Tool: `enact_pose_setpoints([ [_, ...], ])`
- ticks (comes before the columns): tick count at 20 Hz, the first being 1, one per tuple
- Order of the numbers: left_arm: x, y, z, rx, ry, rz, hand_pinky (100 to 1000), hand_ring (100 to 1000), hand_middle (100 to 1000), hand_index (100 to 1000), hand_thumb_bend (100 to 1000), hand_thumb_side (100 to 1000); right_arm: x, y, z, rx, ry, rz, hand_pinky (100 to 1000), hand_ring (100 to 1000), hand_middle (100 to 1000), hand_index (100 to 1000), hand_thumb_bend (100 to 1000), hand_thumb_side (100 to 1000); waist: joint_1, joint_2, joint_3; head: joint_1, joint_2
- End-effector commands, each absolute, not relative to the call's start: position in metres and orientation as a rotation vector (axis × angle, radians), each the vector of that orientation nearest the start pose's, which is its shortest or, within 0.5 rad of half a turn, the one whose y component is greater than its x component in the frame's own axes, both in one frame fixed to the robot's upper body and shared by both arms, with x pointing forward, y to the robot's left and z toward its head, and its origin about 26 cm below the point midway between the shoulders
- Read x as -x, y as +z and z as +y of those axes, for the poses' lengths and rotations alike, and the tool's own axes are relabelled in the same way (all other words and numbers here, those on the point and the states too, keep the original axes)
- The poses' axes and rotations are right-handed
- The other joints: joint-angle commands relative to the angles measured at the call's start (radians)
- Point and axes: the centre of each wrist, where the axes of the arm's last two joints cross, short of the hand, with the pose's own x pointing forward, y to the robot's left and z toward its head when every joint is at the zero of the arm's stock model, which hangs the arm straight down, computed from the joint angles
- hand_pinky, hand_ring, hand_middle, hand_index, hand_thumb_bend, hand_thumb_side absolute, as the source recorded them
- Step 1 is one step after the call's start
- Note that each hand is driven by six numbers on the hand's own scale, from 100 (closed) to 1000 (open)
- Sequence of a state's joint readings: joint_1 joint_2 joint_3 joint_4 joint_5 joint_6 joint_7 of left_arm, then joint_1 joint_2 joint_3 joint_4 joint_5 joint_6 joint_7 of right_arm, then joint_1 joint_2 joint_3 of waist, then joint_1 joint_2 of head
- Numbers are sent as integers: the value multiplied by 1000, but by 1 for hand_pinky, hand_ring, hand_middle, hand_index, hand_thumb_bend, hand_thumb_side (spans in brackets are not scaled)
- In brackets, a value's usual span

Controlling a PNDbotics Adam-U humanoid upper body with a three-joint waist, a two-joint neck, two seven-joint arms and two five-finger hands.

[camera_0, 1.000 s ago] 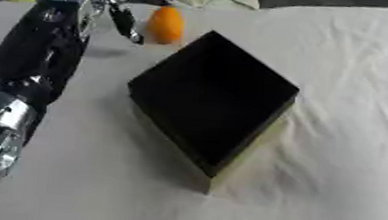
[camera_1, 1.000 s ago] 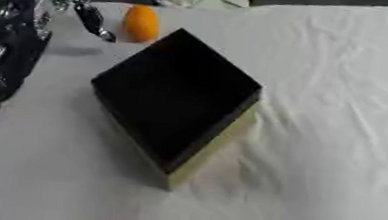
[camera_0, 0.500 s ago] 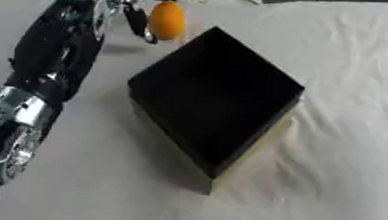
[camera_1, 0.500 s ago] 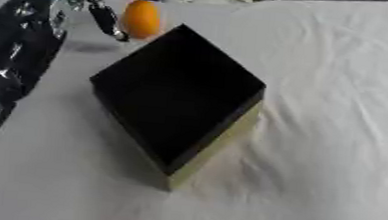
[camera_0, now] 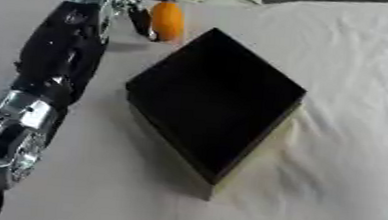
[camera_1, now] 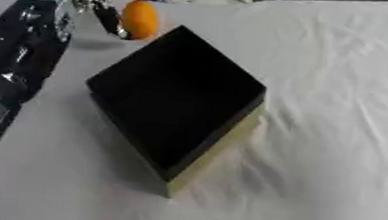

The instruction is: Pick up objects on the table and place them in the box.

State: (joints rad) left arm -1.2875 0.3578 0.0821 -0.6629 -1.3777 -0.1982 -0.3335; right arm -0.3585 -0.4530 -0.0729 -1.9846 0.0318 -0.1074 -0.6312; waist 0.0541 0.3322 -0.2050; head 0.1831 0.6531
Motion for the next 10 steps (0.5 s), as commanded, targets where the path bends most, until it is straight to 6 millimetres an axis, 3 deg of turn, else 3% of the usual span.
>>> enact_pose_setpoints([
  [1,-514,315,247,-1287,-1437,-1352,681,830,826,863,581,100,-301,243,-290,600,-287,-2558,767,749,662,859,305,1000,-4,-14,-4,6,-18],
  [10,-516,306,248,-1264,-1427,-1301,578,760,796,836,530,100,-301,243,-289,593,-296,-2560,768,750,662,858,305,1000,-2,0,-11,11,-35],
])
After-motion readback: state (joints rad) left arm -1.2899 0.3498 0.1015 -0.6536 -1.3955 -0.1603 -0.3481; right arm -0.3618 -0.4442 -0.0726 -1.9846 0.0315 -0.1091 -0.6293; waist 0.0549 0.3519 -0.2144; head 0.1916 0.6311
